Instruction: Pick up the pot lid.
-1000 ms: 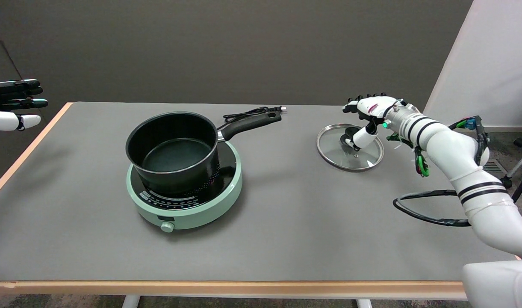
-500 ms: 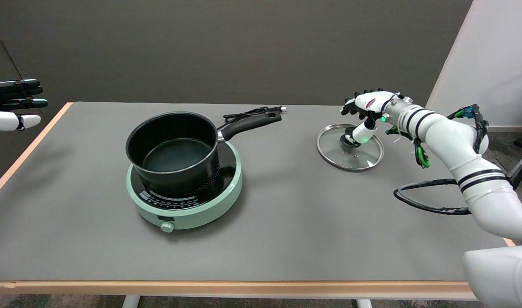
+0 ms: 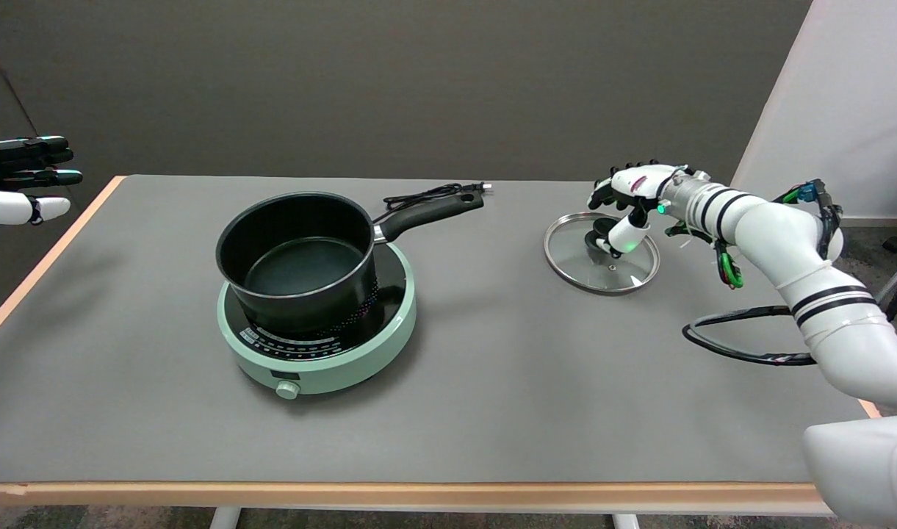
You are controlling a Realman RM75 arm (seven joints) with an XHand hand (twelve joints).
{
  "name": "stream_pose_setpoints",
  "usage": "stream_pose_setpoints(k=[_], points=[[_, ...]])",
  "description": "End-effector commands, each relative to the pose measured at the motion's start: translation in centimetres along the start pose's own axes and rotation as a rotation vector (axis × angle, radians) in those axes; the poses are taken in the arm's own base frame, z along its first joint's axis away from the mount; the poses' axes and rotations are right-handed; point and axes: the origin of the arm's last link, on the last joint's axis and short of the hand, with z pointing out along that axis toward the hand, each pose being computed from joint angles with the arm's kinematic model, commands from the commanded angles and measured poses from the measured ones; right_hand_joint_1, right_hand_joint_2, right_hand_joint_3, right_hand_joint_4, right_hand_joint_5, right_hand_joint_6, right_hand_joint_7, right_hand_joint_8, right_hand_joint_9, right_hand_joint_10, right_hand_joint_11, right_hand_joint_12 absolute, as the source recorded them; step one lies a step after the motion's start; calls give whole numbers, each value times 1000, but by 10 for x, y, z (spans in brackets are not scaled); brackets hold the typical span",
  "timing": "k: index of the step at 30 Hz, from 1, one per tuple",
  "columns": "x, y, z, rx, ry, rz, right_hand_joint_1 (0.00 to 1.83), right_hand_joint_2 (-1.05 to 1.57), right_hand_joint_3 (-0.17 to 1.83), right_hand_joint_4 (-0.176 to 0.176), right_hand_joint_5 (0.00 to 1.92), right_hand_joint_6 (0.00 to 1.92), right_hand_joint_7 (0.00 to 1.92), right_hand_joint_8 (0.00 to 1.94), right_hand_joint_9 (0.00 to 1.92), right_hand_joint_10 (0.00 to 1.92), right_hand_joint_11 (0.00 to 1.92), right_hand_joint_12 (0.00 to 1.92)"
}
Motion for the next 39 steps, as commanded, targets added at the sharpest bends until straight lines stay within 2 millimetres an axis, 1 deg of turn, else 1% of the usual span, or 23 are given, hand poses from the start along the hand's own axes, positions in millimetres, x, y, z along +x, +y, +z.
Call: stream_pose_setpoints(k=[1, 9, 18, 19, 21, 23, 26, 33, 37, 39], points=[[-11, 3, 1, 5, -39, 10, 838, 578, 886, 38, 458, 275, 454, 251, 546, 413, 344, 874], [-10, 5, 1, 2, -38, 4, 848, 594, 871, 36, 473, 319, 470, 270, 564, 432, 345, 864], [-14, 7, 1, -2, -50, 10, 874, 649, 810, 43, 485, 480, 463, 400, 591, 483, 342, 843], [-15, 6, 2, -1, -50, 11, 879, 660, 798, 43, 487, 501, 457, 437, 589, 513, 344, 845], [-15, 6, 2, -1, -50, 10, 898, 694, 760, 39, 491, 551, 416, 585, 552, 660, 353, 862], [-14, 6, 2, 0, -49, 9, 894, 727, 744, 36, 489, 603, 430, 661, 521, 759, 359, 874], [-15, 5, 3, 2, -53, 9, 888, 761, 735, 33, 480, 672, 447, 726, 498, 831, 356, 917], [-17, 2, 5, 6, -56, 18, 883, 794, 717, 32, 464, 727, 446, 753, 498, 883, 332, 949], [-20, 1, 5, 11, -60, 24, 883, 810, 736, 33, 454, 798, 461, 763, 492, 933, 293, 1019], [-22, -1, 6, 14, -66, 27, 881, 828, 710, 34, 449, 811, 458, 771, 491, 942, 291, 1012]])
